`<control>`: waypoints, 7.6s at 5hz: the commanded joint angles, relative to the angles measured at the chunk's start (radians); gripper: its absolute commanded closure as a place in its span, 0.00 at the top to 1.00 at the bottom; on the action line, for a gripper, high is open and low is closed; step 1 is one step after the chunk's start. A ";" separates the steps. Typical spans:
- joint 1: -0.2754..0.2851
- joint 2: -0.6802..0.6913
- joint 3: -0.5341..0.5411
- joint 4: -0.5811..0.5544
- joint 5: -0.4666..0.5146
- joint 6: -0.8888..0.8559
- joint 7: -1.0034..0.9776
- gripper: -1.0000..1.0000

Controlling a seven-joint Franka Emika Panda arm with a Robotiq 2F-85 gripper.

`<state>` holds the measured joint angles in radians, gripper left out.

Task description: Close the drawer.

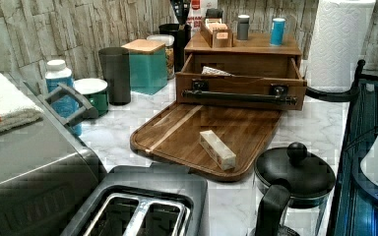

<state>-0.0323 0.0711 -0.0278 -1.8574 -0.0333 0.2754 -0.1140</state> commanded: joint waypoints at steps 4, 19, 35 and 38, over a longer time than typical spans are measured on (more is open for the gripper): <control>0.093 -0.106 0.108 -0.242 0.054 0.202 -0.369 0.00; 0.136 -0.146 -0.074 -0.769 -0.209 0.612 -0.849 0.00; -0.101 0.012 -0.378 -0.262 -0.083 0.676 -1.561 0.00; -0.092 0.012 -0.387 -0.262 -0.082 0.676 -1.562 0.00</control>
<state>-0.1069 0.0906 -0.3982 -2.1914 -0.1031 0.9512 -1.6572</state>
